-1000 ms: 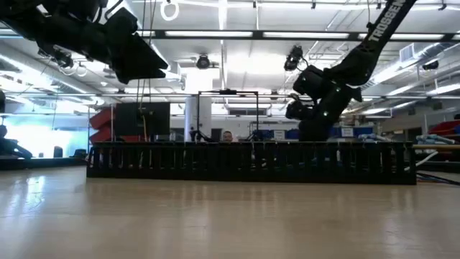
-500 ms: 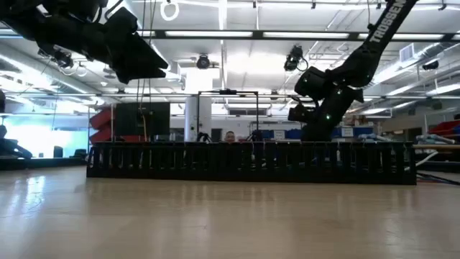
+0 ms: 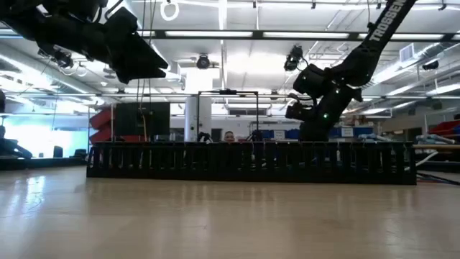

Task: Ziptie cables
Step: Close the black cable duct cover

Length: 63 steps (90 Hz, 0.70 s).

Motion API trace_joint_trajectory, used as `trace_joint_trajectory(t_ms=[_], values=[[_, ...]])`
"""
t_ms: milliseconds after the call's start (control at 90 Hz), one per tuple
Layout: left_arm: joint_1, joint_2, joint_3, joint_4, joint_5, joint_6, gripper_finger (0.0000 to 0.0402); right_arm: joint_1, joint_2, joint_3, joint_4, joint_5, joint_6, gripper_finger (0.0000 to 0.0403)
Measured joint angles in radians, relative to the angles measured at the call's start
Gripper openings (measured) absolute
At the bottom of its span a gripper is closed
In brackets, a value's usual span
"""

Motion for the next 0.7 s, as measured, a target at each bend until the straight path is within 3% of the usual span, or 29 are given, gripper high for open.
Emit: trace_joint_trajectory(t_ms=[389, 700], values=[[0.000, 0.000, 0.000, 0.001, 0.000, -0.003, 0.0214, -0.020, 0.000, -0.001, -0.014, 0.009, -0.070, 0.0288], [0.000, 0.000, 0.000, 0.000, 0.000, -0.003, 0.0214, -0.020, 0.000, -0.001, 0.006, 0.020, -0.034, 0.0279]])
